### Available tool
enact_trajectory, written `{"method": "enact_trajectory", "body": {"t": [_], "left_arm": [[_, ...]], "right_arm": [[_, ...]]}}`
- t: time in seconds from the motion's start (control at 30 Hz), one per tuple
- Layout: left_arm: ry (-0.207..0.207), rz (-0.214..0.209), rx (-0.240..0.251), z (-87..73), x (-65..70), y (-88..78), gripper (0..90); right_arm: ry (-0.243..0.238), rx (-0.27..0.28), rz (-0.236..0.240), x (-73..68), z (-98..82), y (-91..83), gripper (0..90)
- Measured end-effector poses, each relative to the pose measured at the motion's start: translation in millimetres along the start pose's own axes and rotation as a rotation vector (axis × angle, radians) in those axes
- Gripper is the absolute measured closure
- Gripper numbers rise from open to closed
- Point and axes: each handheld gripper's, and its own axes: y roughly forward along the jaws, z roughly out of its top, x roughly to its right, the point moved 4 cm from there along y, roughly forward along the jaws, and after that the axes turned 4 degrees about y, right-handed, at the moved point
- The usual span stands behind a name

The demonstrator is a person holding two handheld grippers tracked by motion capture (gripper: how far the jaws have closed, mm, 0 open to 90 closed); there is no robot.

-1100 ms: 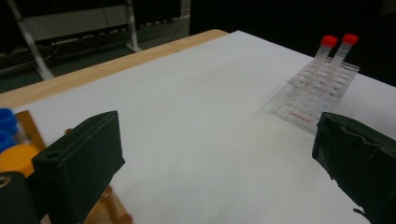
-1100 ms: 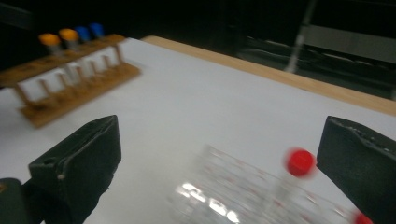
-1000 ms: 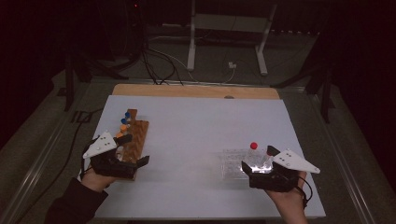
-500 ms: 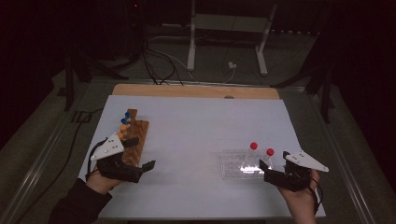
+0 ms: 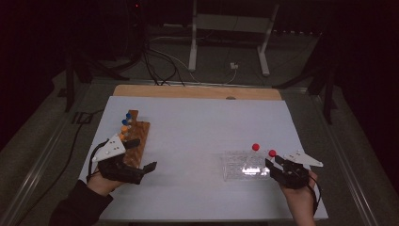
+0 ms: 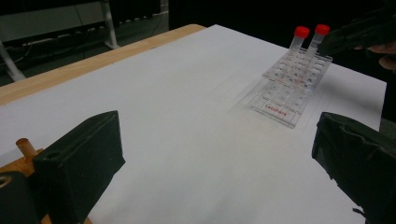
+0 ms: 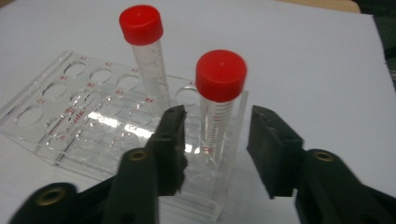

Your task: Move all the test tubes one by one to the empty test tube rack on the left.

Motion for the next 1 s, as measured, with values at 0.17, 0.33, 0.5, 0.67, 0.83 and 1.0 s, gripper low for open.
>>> {"method": "enact_trajectory", "body": {"t": [0.17, 0.33, 0.5, 0.67, 0.83, 1.0], "left_arm": [[-0.004, 0.002, -0.001, -0.3, -0.7, 0.3, 2.7], [-0.006, 0.005, 0.001, 0.1, -1.4, -0.3, 2.7], [-0.009, 0.001, -0.004, -0.6, -1.3, 0.7, 2.7], [-0.012, 0.001, -0.004, -0.6, -1.8, 0.8, 2.7], [-0.009, -0.005, -0.003, -0.1, -0.9, 1.0, 2.7], [-0.006, -0.009, -0.002, 0.9, -0.1, 0.5, 2.7]], "right_arm": [[-0.004, -0.013, 0.006, -3.6, 3.0, 5.6, 67.9], [0.007, -0.02, -0.001, -1.5, 3.1, 7.0, 74.8], [0.022, 0.002, 0.006, -0.9, 6.8, 1.9, 75.2], [0.025, 0.043, 0.008, -1.3, 15.5, -8.4, 75.3], [0.002, 0.079, -0.003, -4.5, 23.6, -19.1, 75.3], [-0.008, 0.111, 0.007, -8.0, 30.4, -30.7, 75.3]]}}
